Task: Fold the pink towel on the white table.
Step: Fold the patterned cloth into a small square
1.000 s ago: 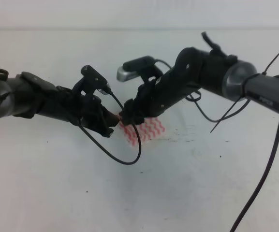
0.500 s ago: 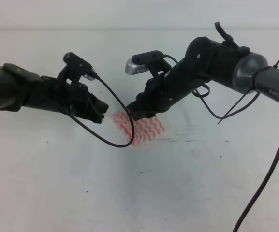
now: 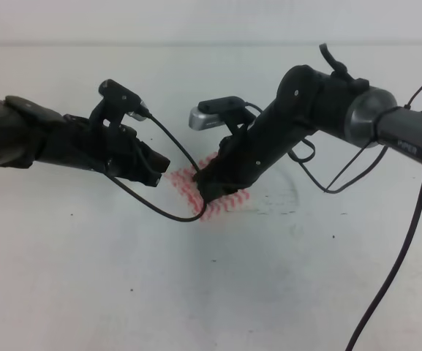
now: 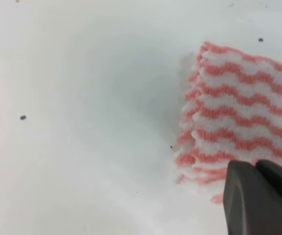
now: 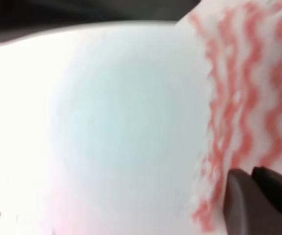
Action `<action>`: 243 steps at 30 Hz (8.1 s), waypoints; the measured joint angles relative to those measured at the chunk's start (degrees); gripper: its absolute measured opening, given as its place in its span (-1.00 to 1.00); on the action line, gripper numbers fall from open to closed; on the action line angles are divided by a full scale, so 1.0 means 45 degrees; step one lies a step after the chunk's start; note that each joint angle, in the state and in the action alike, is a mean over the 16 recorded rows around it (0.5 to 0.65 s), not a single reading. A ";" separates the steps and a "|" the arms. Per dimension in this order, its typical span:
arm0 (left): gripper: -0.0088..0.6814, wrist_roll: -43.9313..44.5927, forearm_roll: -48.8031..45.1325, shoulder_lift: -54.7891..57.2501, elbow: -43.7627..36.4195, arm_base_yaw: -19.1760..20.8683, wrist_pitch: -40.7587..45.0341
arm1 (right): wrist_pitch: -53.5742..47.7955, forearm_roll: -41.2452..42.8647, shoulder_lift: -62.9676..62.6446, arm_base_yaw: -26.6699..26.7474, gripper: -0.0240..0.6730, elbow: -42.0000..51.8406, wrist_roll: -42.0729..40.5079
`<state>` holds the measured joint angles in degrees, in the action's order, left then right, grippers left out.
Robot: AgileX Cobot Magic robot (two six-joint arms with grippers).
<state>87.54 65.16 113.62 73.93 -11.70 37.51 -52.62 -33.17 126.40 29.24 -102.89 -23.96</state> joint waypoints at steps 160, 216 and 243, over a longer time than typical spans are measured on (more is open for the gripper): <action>-0.98 -0.3292 0.0208 -0.0388 0.1685 -0.2945 -0.1336 | 0.1822 0.2736 -0.3036 -0.2192 -0.98 0.0124 0.3823; -0.98 -0.2931 0.3769 -2.1617 -1.6455 -0.2954 -1.1063 | 0.9505 0.2575 -2.5692 -0.2174 -0.98 1.9020 0.4643; -0.98 -0.2917 0.3816 -2.1631 -1.6675 -0.2953 -1.1064 | 1.1149 0.4085 -2.7027 -0.2754 -0.98 2.2221 0.4644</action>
<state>74.41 82.34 16.28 -1.10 -24.99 -12.28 -2.45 -14.78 4.78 16.85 -2.90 -3.06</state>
